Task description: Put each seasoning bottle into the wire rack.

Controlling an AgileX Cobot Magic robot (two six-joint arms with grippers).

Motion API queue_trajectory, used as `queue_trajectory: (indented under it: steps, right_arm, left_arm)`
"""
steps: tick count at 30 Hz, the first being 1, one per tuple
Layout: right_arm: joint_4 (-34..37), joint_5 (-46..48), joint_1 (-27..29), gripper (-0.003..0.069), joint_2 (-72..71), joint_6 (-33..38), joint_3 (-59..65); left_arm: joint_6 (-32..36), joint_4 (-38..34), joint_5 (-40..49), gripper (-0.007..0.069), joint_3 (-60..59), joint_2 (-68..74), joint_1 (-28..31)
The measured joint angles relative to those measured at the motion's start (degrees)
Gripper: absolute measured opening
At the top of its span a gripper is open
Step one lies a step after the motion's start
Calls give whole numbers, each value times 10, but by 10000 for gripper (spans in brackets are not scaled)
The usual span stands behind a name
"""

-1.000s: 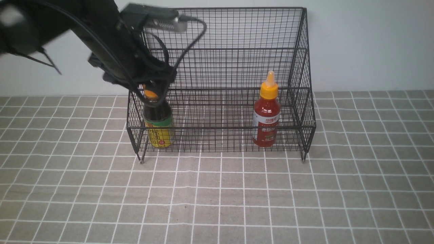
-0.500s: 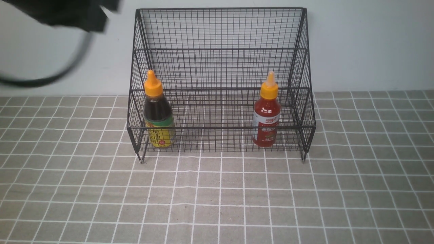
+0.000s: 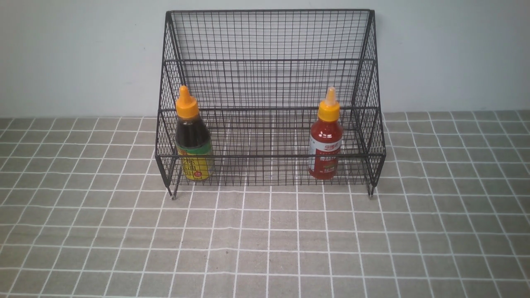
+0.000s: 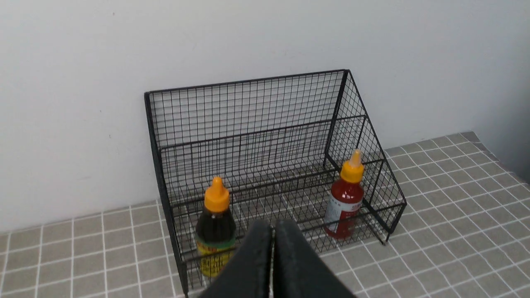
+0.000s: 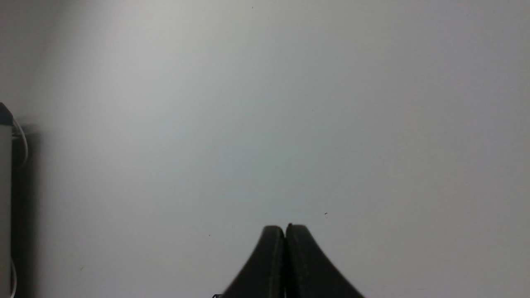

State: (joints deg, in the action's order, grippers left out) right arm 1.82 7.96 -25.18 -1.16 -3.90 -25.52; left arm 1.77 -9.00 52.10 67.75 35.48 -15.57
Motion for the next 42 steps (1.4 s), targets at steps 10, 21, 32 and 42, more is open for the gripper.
queue_trajectory:
  steps: [10, 21, 32, 42]
  right_arm:
    - [0, 0, 0, -13, 0, 1, 0]
    - [0, 0, 0, -13, 0, 1, 0]
    - [0, 0, 0, -13, 0, 1, 0]
    - [0, 1, 0, -13, 0, 1, 0]
  left_arm:
    - [17, 19, 13, -7, -129, -134, 0]
    - [19, 98, -86, -7, -227, -155, 3]
    - [43, 112, -341, -7, -585, -346, 128]
    - [45, 111, -320, -7, -694, -361, 152]
